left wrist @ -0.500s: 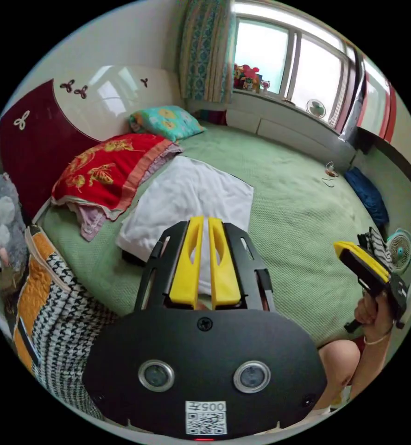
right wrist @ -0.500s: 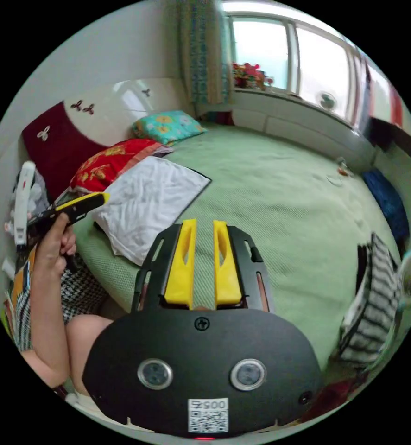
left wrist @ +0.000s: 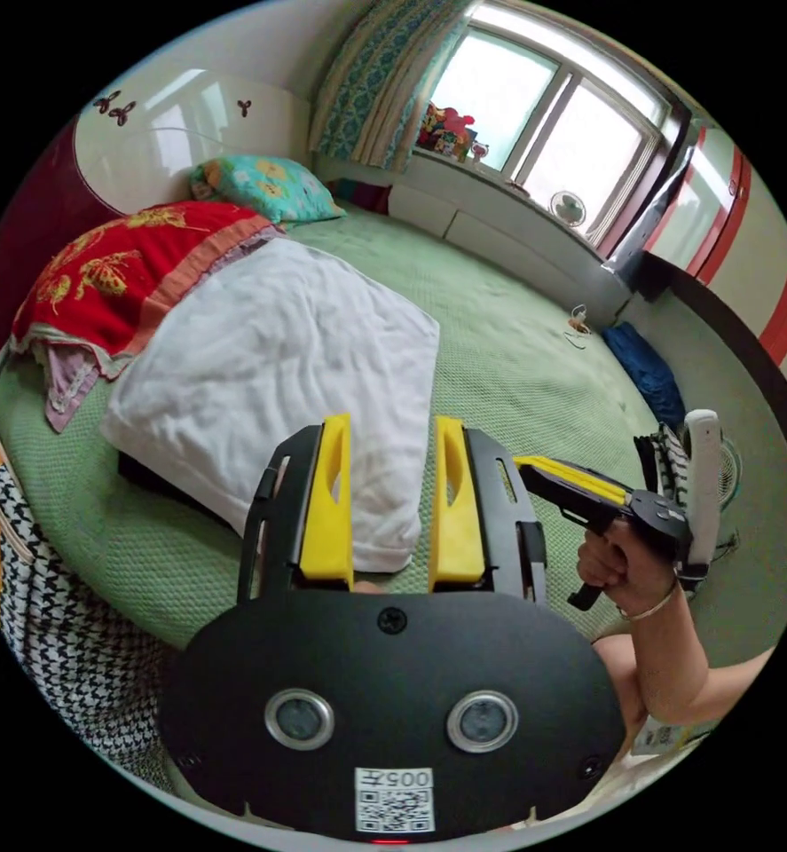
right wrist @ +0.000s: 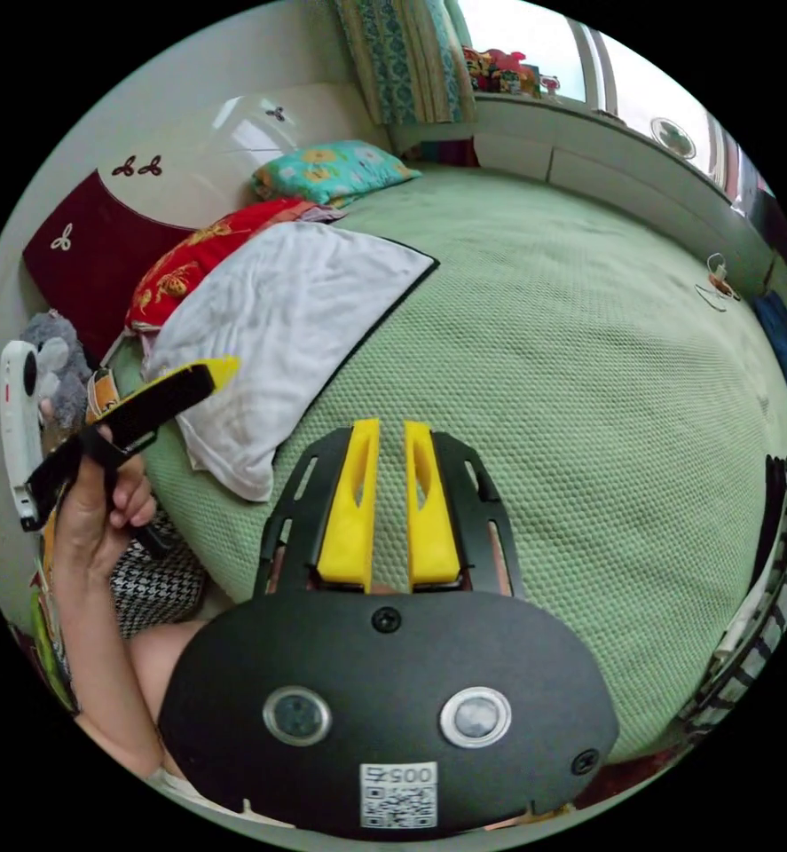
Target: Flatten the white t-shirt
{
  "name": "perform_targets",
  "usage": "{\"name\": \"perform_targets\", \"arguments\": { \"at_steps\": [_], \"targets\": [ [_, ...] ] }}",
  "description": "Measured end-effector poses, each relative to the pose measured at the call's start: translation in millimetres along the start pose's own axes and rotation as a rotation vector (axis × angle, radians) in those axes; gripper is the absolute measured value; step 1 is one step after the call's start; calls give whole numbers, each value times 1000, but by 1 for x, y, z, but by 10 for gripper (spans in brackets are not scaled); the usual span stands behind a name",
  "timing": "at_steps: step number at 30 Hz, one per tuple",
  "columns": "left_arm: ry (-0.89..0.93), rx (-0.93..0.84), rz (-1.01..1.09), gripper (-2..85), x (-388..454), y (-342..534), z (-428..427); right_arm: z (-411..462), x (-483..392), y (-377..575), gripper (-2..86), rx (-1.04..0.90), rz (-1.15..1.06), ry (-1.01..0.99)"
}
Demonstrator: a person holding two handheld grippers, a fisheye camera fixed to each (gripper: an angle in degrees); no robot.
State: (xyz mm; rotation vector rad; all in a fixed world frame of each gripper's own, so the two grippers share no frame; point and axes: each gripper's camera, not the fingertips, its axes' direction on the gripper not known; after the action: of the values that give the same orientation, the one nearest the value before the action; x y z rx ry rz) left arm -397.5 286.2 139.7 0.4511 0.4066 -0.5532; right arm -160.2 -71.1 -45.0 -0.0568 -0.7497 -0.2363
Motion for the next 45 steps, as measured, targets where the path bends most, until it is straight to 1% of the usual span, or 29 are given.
{"name": "perform_targets", "arguments": {
  "at_steps": [4, 9, 11, 13, 15, 21, 26, 28, 31, 34, 36, 39, 43, 45],
  "targets": [
    [-97, -39, 67, 158, 5, 2, 5, 8, -10, -4, 58, 11, 35, -70],
    [-136, -103, 129, 164, -1, -8, 23, 18, -24, -10, 50, 10, 23, -52],
    [-159, -125, 157, 159, -4, -12, 31, 19, -27, -13, 48, 20, 29, -65],
    [-213, -135, 185, 134, -9, -17, 33, 21, -30, -15, 47, 22, 21, -59],
    [-237, -130, 167, 111, -16, -20, 33, 24, -34, -16, 47, 21, 14, -25],
    [-223, -185, 170, 74, -35, -36, 34, 45, -55, -18, 46, -24, -23, -20],
    [-108, -225, 96, 32, -60, -52, 28, 71, -80, -16, 45, -66, -107, 34],
    [-69, -203, 63, 20, -69, -57, 17, 80, -85, -13, 45, -83, -125, 40],
    [-94, -134, 53, 12, -73, -63, -2, 93, -92, -10, 48, -96, -166, 59],
    [-157, -54, 46, 9, -78, -67, -22, 96, -102, -7, 59, -43, -234, 81],
    [-126, -50, 37, 8, -83, -68, -26, 97, -103, -4, 71, 8, -256, 63],
    [-46, -74, 24, 6, -92, -64, -23, 106, -85, -6, 74, 13, -203, -27],
    [-83, -81, 55, 6, -88, -61, -24, 126, -47, -14, 72, 6, -81, -46],
    [-81, -84, 77, 6, -84, -62, -22, 132, -32, -17, 65, 0, -32, -95]
  ]
}}
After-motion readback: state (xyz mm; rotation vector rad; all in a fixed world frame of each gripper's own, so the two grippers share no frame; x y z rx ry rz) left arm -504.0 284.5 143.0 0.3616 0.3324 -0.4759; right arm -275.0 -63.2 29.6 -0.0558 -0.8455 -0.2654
